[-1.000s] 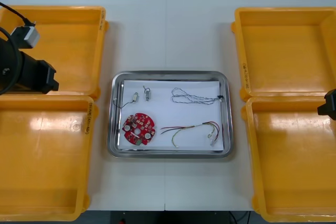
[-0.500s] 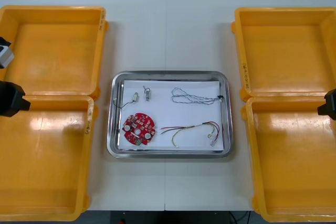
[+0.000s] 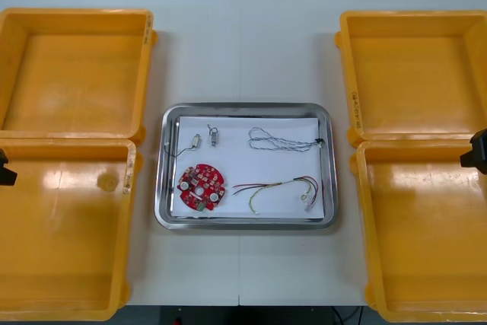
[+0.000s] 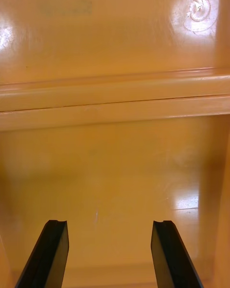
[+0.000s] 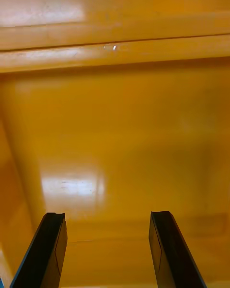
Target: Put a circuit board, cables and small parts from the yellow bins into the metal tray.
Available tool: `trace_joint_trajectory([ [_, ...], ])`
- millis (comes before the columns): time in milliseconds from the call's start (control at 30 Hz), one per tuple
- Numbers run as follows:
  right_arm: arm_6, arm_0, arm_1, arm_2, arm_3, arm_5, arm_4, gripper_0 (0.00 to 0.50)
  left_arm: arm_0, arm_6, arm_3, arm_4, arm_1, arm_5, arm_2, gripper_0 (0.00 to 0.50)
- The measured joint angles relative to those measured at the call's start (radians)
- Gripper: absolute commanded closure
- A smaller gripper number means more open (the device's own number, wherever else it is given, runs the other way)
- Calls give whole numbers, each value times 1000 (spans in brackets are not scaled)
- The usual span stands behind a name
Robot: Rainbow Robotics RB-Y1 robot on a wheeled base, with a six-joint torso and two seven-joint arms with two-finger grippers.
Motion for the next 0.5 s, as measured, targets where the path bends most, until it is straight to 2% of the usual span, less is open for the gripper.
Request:
trace_joint_trajectory([
  [500,0,0,0,0,0,0,0,0,36,0,0,-4,1,-31,14,0],
])
